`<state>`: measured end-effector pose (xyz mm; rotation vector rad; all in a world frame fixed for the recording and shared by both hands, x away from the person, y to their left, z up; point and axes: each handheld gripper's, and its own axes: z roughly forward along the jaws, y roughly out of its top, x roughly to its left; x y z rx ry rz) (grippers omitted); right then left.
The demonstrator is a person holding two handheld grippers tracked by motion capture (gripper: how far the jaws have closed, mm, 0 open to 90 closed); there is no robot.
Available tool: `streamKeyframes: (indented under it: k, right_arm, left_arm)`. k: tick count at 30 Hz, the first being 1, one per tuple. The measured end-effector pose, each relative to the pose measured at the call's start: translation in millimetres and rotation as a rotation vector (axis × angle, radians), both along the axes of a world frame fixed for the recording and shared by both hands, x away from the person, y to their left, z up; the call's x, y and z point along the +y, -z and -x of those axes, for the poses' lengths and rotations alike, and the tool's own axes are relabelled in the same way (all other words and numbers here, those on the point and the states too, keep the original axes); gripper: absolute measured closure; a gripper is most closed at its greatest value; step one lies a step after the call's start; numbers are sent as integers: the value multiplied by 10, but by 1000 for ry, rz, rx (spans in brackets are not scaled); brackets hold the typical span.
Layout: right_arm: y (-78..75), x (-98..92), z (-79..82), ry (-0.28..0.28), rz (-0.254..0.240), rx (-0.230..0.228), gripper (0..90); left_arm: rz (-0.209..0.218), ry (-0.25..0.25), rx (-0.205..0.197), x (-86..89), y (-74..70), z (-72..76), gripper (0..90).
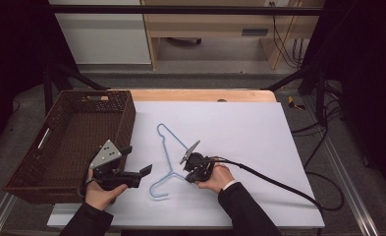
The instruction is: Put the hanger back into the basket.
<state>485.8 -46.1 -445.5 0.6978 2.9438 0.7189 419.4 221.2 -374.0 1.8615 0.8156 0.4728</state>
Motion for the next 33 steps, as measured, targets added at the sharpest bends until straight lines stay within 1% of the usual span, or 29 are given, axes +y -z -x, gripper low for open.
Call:
streamKeyframes:
  k: [2,3,7,8,13,16,17,20,24,29,33]
  right_arm:
    - [-23,-13,-2,-2,-9,-1,876]
    - [-36,-14,1,6,-15,2,876]
    - [-98,-44,1,-2,-34,2,876]
    - [-129,-58,2,4,-49,2,876]
    - [-183,-89,-1,19,-69,5,877]
    - [-213,-114,-9,18,-85,3,877]
    - [-227,-126,-15,9,-87,5,877]
    - [-263,-146,-15,23,-106,9,877]
    - [-307,-177,-28,23,-129,-1,877]
    - [-347,-213,-35,29,-147,-8,877]
    - [-387,-253,-35,42,-171,-12,877]
  left_arm:
    - [6,-2,-1,7,-7,4,63]
    - [7,-2,-2,13,-12,5,63]
    - [15,-6,-6,35,-26,9,63]
    - [17,-7,-6,40,-30,10,63]
    - [26,-9,-13,65,-53,20,63]
    - [35,-10,-15,85,-67,27,62]
    - [36,-10,-15,90,-69,28,62]
    - [40,-10,-14,102,-70,35,60]
    - [50,-8,-15,128,-77,65,54]
    - [39,-9,-12,140,-76,135,42]
    - [22,8,-5,121,-46,211,35]
